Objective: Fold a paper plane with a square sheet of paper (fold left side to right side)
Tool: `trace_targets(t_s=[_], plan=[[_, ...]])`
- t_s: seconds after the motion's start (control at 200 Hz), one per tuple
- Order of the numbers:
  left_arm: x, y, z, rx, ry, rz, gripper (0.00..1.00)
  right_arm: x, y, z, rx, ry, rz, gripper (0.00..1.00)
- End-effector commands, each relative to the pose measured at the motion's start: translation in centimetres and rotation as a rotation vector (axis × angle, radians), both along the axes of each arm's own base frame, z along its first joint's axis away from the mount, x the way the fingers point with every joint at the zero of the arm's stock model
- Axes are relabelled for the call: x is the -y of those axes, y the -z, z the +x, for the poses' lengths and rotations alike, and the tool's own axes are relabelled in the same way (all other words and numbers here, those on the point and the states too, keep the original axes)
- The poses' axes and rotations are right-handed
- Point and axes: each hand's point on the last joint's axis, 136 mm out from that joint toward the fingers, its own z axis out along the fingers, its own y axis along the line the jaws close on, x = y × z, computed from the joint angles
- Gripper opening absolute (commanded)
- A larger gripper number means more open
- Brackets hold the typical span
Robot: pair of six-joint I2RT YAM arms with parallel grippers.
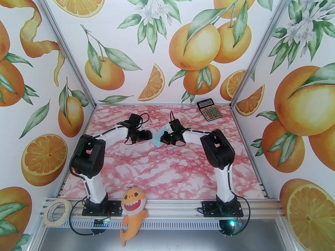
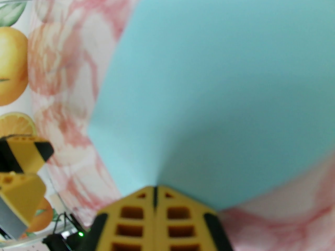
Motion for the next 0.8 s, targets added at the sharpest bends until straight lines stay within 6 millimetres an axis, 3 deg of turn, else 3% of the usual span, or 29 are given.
trace_targets(t_s=[0.0,0.2,0.35,0.415,0.535,0.605,0.706,0.796], plan=[[1.7,0.5,0.2,-0.011,-0.005,-0.071,0.80,1.5,2.0,-1.9,-0.062,-0.031,-0.090,0.04],[2.3,1.7,1.3,-0.006,-0.036,-0.076,0.81,1.4,2.1,-2.4,-0.059,-0.036,-0.092,0.04],[3.0,1.3,3.1,0.055,-0.033,-0.083,0.81,1.1,2.2,-2.9,-0.057,-0.046,-0.095,0.02],[3.4,1.1,3.7,0.081,-0.023,-0.075,0.81,1.1,2.1,-3.0,-0.055,-0.048,-0.097,0.14],[3.9,0.2,4.9,0.135,-0.003,-0.090,0.81,0.7,-0.3,-2.4,-0.003,-0.040,-0.064,0.14],[4.4,-0.4,5.9,0.161,0.023,-0.098,0.81,0.6,-2.1,-2.1,0.031,-0.021,-0.038,0.20],[5.5,-0.8,7.1,0.181,0.060,-0.119,0.80,1.8,-3.3,-1.6,0.063,0.044,-0.055,0.23],[6.2,0.0,7.1,0.169,0.094,-0.127,0.80,3.5,-3.7,-1.2,0.062,0.107,-0.059,0.26]])
